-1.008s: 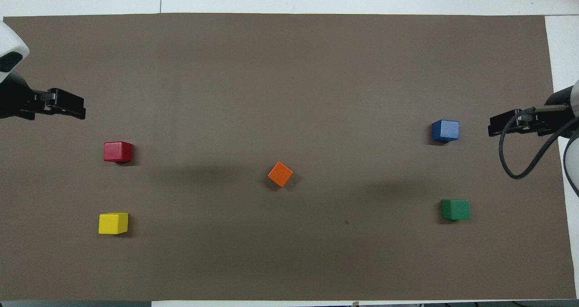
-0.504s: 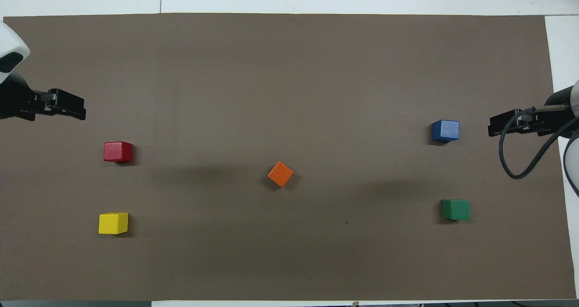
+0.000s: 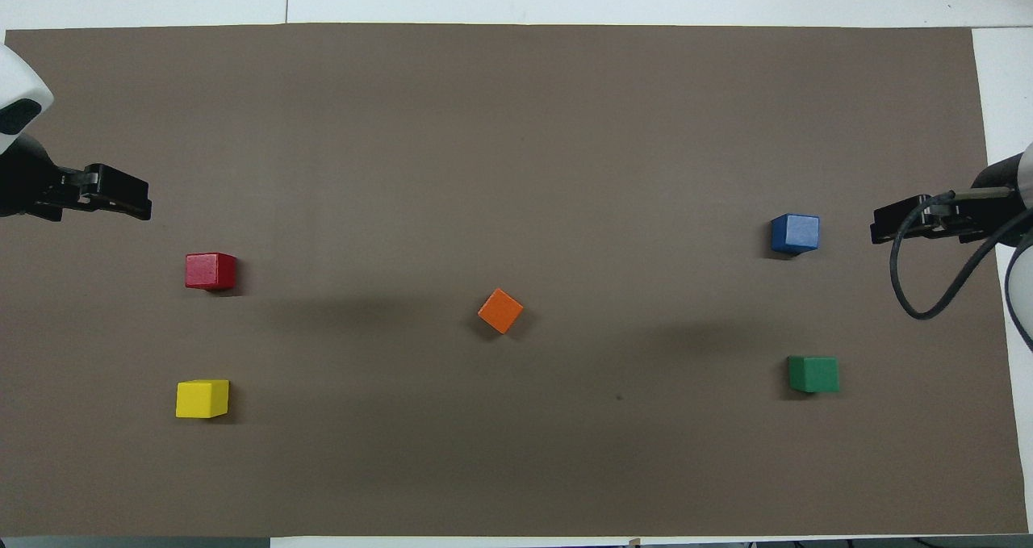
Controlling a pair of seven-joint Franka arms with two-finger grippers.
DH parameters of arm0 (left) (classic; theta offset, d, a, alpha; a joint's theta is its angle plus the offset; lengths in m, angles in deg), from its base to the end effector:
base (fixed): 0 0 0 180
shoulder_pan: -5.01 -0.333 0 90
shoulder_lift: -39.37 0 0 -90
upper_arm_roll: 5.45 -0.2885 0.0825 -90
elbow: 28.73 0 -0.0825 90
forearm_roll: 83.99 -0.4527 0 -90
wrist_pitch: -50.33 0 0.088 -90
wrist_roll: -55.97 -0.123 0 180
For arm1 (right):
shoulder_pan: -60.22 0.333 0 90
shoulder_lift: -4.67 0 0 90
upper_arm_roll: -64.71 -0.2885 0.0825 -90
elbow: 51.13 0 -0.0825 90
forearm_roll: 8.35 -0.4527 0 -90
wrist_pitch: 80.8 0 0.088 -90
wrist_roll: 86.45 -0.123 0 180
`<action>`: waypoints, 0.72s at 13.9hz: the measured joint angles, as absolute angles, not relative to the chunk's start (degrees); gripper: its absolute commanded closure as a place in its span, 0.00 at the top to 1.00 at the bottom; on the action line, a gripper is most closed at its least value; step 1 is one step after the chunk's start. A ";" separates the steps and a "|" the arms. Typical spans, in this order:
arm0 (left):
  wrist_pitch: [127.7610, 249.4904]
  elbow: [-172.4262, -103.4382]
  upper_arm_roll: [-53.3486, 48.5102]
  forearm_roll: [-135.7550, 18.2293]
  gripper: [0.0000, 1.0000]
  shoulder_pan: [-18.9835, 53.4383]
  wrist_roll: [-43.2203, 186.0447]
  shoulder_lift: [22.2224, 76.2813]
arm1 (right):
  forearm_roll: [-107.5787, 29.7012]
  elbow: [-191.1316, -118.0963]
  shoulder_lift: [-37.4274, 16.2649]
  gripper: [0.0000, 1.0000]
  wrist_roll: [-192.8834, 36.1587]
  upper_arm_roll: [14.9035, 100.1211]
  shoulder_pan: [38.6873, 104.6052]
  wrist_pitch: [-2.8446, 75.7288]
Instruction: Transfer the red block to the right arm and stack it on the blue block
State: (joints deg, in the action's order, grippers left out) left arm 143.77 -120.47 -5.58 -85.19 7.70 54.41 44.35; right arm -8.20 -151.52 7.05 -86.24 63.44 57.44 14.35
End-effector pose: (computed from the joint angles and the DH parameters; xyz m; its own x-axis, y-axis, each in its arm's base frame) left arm 0.6468 -0.0265 0.5144 0.9957 -0.0730 -0.0578 -0.0742 -0.9971 -0.0194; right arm 0.6118 -0.0163 0.5160 0.9985 -0.0225 -0.0499 -0.0223 -0.9997 0.0033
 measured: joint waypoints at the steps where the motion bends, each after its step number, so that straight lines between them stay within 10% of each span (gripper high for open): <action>1: 145.78 -121.98 -5.96 -85.19 1.00 7.64 54.34 44.71 | -8.20 -151.52 7.05 1.00 -86.24 63.44 57.44 14.35; 10: 165.50 -141.31 -6.91 -85.07 1.00 4.02 54.74 42.97 | -8.20 -151.52 7.05 1.00 -86.24 63.44 57.44 14.35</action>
